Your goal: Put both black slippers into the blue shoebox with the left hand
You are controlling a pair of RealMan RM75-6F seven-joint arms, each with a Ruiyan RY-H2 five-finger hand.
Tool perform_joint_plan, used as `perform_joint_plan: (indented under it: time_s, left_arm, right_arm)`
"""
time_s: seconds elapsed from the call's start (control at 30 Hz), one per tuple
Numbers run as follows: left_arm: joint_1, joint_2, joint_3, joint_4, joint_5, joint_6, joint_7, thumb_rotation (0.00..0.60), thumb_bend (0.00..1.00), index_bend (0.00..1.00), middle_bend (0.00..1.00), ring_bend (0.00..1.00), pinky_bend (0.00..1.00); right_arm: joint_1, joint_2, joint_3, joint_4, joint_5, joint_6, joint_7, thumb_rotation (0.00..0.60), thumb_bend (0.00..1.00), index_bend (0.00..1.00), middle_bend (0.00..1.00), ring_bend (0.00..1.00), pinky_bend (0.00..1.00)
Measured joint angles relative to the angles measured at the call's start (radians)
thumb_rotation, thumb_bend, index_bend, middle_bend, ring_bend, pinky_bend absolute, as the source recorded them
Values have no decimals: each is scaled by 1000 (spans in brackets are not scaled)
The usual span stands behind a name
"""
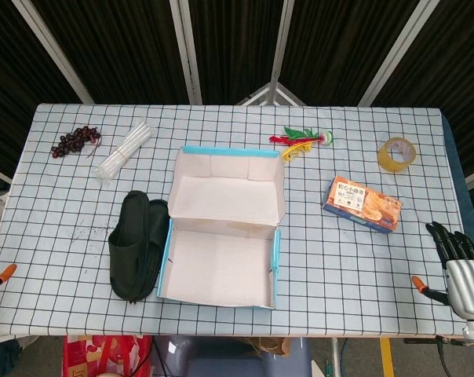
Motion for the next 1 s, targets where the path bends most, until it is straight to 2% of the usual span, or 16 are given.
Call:
perform_joint_plan:
  time_s: [0.5,0.77,1.0]
  left_arm:
    - [-17,-6,13,-1,23,-30,16,600,159,0,35,0,66]
    - [-60,-4,61,-43,137,-90,36,600,132,0,43,0,66]
    - [-104,0,90,-114,207,-146,120,600,111,0,103,0,66]
  right_arm:
    - [-3,11,-2,-15,21,-16,8,600,221,72,104,151,106]
    - [-3,21,-6,-16,24,-28,29,600,221,72,104,151,106]
    - [-2,24,-6,-14,22,-33,37,600,221,72,104,151,107]
